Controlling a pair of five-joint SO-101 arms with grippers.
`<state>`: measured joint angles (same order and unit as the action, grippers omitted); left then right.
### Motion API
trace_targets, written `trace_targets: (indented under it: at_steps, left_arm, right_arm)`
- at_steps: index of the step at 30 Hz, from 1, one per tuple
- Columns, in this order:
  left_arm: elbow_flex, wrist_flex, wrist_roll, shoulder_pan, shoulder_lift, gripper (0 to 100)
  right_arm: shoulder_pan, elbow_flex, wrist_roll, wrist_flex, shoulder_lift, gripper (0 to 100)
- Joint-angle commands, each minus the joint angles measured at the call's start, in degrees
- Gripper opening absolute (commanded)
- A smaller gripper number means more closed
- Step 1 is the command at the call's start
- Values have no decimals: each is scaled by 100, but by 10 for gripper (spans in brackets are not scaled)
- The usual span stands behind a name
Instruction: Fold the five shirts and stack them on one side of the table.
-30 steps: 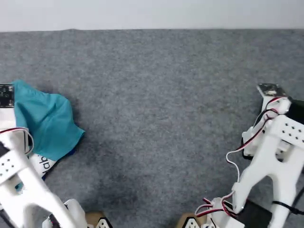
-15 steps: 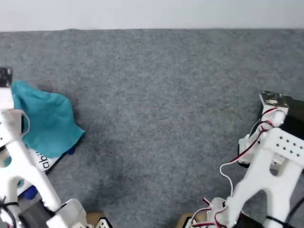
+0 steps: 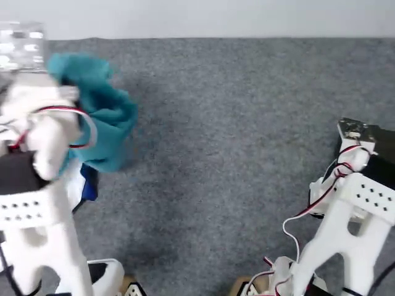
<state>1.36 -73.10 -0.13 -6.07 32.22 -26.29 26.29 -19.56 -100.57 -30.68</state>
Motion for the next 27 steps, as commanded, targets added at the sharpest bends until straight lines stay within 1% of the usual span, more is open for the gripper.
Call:
trace_targets:
  at_steps: [1, 3, 5, 7, 10, 11, 13, 15, 17, 20, 25, 27]
  left_arm:
    - [-268, -9, 70, 1196, 352, 5]
    - [-242, -9, 70, 1662, 396, 5]
    - [-101, 0, 53, 1960, 352, 5]
    - [198, 0, 53, 2110, 211, 6]
    - [848, 0, 44, 2145, -158, 9]
    - [1059, -26, -44, 2145, -316, 24]
    - [1402, -193, -360, 2145, -730, 102]
    - [1534, -299, -211, 2110, -1143, 179]
    - [1516, -431, -35, 2004, -1512, 201]
    - [1262, -668, -325, 1820, -1846, 200]
    - [66, -1327, -413, 1257, -1864, 199]
    - [-462, -1644, -413, 1002, -1864, 199]
  right_arm:
    - [48, -26, 44, -233, -180, 9]
    - [48, -26, 44, -233, -180, 9]
    - [48, -26, 44, -233, -180, 9]
    - [48, -26, 44, -233, -180, 9]
    - [48, -26, 44, -233, -180, 9]
    - [48, -26, 44, -233, -180, 9]
    - [48, -26, 44, -233, -180, 9]
    - [48, -26, 44, -233, -180, 9]
    - [48, -26, 44, -233, -180, 9]
    - [66, -26, 44, -233, -180, 9]
    - [110, -44, 35, -224, -180, 9]
    - [347, -53, 9, -224, -180, 9]
